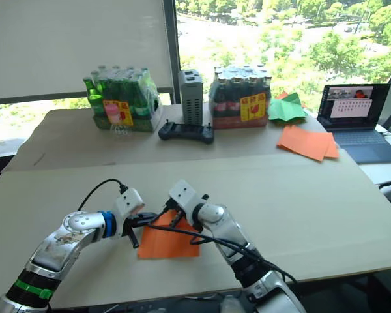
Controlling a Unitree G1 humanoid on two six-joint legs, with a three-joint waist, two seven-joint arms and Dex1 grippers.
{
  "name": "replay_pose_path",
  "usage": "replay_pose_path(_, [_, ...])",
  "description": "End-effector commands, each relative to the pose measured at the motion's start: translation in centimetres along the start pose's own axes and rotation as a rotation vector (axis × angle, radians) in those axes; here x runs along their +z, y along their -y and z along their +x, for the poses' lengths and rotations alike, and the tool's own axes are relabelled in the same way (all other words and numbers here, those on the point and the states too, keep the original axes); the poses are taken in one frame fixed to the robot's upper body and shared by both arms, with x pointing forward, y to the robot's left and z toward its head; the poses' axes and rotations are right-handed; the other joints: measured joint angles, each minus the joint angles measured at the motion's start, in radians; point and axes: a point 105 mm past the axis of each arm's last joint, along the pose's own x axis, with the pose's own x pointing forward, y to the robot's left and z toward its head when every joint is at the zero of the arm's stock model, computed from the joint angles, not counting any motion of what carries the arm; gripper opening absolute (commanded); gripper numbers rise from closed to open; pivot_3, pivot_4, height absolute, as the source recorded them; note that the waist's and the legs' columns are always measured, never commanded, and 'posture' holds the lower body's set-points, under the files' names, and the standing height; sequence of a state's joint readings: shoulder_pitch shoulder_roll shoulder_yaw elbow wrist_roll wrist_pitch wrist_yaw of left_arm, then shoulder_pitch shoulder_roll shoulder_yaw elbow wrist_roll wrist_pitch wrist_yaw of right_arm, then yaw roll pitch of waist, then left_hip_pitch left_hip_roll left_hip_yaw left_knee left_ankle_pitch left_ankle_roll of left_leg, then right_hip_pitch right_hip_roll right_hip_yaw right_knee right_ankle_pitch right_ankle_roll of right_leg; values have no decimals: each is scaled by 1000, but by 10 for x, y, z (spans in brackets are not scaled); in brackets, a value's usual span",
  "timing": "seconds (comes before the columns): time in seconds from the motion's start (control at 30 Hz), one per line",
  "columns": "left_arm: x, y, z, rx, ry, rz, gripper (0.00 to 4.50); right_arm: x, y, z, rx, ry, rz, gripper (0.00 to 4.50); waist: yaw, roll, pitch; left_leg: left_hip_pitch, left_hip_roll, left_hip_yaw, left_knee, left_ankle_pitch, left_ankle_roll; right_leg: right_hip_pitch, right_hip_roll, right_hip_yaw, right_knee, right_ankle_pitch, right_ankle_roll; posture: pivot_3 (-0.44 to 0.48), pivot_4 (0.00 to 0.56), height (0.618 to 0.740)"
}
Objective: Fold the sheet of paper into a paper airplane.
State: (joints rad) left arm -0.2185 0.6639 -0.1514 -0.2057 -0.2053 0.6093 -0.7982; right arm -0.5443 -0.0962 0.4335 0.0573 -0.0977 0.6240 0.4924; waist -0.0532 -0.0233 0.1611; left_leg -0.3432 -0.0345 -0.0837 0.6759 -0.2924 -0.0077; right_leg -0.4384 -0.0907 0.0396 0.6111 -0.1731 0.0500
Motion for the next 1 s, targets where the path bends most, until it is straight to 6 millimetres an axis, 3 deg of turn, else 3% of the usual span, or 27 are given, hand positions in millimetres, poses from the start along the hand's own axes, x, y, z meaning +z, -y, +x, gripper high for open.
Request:
replay_pose_path(0.03, [-38, 16, -7, -53, -125, -87, 31, -4, -3, 1, 11, -20, 2, 0, -4, 0, 0, 0, 0, 0, 0, 0, 0, 0, 0, 0, 0, 0, 0, 0, 150, 723])
replay_pose_path(0.3, [-49, 20, -22, -35, -156, -100, 31, -3, -5, 1, 19, -17, 1, 0, -12, 0, 0, 1, 0, 1, -1, 0, 0, 1, 0, 0, 0, 0, 0, 0, 150, 723])
replay_pose_path(0.67, [-44, 17, -30, -8, -146, -84, 31, -1, -6, 3, 28, -12, -1, 0, -14, 0, 0, 3, 1, 2, -2, 0, 0, 2, 0, 0, 0, 0, 0, 0, 150, 723])
replay_pose_path(0.83, [-31, 10, -36, 12, -99, -91, 31, -1, -5, 3, 27, -10, -3, 0, -14, 0, 0, 4, 1, 2, -2, 0, 0, 2, 0, 0, 0, -1, 0, 0, 150, 723])
replay_pose_path(1.0, [11, -11, -52, 44, 76, -110, 31, 1, -3, 2, 23, -3, -6, 0, -13, 0, 0, 3, 1, 1, -2, 0, 0, 1, 0, 0, 0, -1, -1, 0, 150, 723])
